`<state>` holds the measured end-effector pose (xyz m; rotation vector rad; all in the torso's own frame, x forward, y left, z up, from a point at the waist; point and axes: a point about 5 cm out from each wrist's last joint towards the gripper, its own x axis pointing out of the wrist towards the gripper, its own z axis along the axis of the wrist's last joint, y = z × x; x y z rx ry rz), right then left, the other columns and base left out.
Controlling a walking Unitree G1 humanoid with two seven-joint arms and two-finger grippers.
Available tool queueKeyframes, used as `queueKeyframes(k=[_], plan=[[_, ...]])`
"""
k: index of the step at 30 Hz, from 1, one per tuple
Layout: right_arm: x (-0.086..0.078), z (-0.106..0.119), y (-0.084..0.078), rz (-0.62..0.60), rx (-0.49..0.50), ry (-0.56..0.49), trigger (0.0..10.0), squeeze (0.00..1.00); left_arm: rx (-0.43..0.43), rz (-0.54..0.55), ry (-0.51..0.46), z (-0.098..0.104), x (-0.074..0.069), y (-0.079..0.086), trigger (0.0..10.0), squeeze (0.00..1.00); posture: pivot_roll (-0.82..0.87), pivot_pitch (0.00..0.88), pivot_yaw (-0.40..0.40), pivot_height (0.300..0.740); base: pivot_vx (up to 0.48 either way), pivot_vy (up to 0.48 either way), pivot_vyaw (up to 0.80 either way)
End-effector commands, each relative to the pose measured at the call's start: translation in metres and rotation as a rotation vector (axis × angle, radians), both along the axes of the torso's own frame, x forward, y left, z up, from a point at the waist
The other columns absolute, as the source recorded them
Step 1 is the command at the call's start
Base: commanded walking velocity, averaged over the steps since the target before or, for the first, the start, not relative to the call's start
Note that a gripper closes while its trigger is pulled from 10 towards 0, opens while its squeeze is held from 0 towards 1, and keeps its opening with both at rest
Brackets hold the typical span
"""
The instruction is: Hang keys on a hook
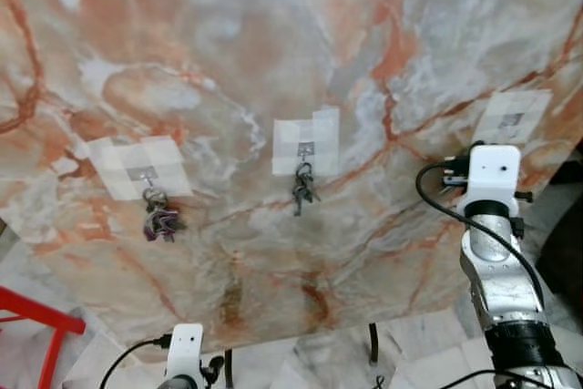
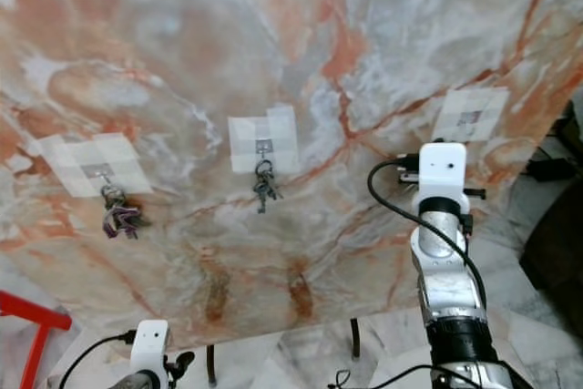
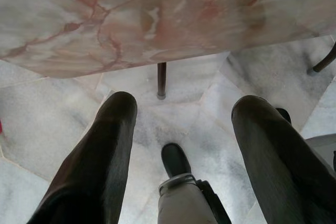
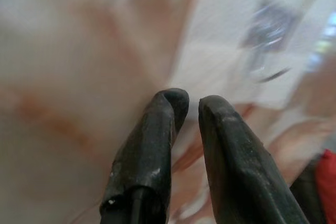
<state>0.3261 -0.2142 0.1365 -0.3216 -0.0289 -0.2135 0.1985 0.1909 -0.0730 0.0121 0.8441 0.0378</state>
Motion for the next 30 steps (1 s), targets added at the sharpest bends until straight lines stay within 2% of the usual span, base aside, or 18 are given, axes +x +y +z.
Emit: queueKeyframes(k=[1, 9, 14, 22, 24, 25, 27, 29, 30], plan=[[-0.001, -0.013, 0.017, 0.084, 0.01, 0.075, 10.0, 0.0, -0.004, 0.005, 0.014, -0.002, -0.003, 0.0, 10.0, 0.0, -0.15, 0.034, -0.001, 0.74, 0.0, 0.0, 0.0], [-0.002, -0.023, 0.012, 0.054, 0.109, 0.109, 10.0, 0.0, -0.003, 0.005, 0.013, -0.002, -0.002, 0.0, 10.0, 0.0, -0.15, 0.033, 0.0, 0.74, 0.0, 0.0, 0.0], [-0.006, -0.032, 0.008, 0.111, 0.205, 0.142, 10.0, 0.0, -0.003, 0.006, 0.013, -0.002, -0.003, 0.0, 10.0, 0.0, -0.15, 0.032, 0.0, 0.74, 0.0, 0.0, 0.0], [-0.02, -0.046, 0.011, 0.191, 0.212, 0.221, 10.0, 0.0, -0.003, 0.005, 0.014, -0.002, -0.003, 0.0, 10.0, 0.0, -0.15, 0.032, -0.002, 0.74, 0.0, 0.0, 0.0], [-0.03, -0.07, 0.01, 0.211, 0.194, 0.387, 10.0, 0.0, -0.003, 0.005, 0.014, -0.002, -0.003, 0.0, 10.0, 0.0, -0.15, 0.031, -0.005, 0.74, 0.0, 0.0, 0.0], [-0.03, -0.07, 0.01, 0.211, 0.194, 0.387, 10.0, 0.0, -0.003, 0.005, 0.014, -0.002, -0.003, 0.0, 10.0, 0.0, -0.15, 0.031, -0.005, 0.74, 0.0, 0.0, 0.0], [-0.04, -0.097, 0.009, 0.222, 0.156, 0.555, 10.0, 0.0, -0.004, 0.003, 0.014, -0.002, -0.003, 0.0, 10.0, 0.0, -0.15, 0.031, -0.005, 0.74, 0.0, 0.0, 0.0], [-0.041, -0.103, 0.008, 0.203, 0.185, 0.572, 10.0, 0.0, -0.004, 0.003, 0.014, -0.002, -0.003, 0.0, 10.0, 0.0, -0.15, 0.031, -0.005, 0.74, 0.0, 0.0, 0.0], [-0.043, -0.118, 0.003, 0.143, 0.23, 0.612, 10.0, 0.0, -0.005, 0.002, 0.015, -0.002, -0.003, -0.001, 10.0, 0.0, -0.15, 0.025, -0.01, 0.74, 0.0, 0.0, 0.0]])
